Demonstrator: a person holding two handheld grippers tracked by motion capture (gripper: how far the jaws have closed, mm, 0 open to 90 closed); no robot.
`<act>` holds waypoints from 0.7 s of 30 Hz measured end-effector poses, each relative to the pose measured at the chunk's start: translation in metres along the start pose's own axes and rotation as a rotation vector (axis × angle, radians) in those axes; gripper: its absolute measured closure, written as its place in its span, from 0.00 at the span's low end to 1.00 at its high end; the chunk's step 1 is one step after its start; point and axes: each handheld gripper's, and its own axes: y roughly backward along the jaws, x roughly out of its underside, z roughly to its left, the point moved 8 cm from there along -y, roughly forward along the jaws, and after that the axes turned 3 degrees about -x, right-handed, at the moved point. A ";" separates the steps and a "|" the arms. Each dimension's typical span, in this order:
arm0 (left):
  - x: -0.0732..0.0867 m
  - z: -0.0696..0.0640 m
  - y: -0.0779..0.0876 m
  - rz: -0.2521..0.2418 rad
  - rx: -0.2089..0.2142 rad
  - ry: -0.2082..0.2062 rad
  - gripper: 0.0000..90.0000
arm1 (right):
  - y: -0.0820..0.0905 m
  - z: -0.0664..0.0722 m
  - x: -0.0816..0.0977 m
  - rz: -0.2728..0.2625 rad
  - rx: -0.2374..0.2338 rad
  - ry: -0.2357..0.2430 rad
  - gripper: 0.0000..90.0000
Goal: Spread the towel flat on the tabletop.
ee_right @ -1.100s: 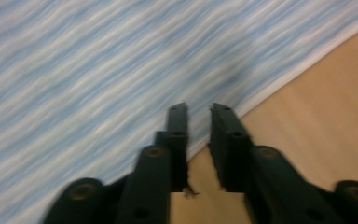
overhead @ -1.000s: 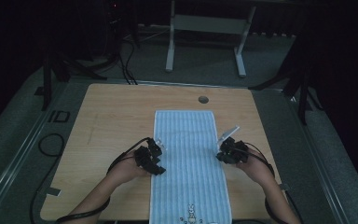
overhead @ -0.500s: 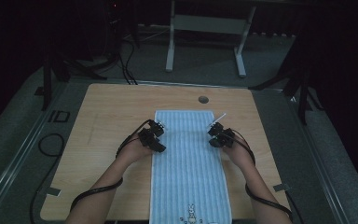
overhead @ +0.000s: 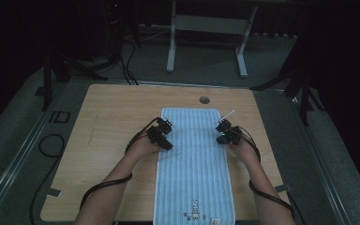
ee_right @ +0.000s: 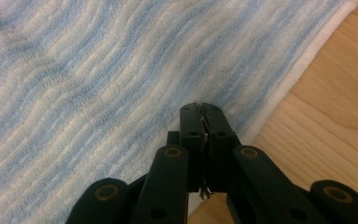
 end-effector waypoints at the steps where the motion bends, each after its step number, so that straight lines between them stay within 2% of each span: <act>1: -0.002 0.000 -0.001 0.000 0.000 0.003 0.54 | 0.000 -0.002 0.000 0.001 0.001 -0.002 0.97; 13: -0.020 0.007 -0.009 -0.002 0.005 0.024 0.55 | -0.001 -0.022 -0.003 0.021 0.001 -0.045 0.97; 21: -0.021 0.007 -0.008 0.031 -0.017 0.019 0.55 | 0.000 -0.023 -0.004 0.033 -0.003 -0.056 0.95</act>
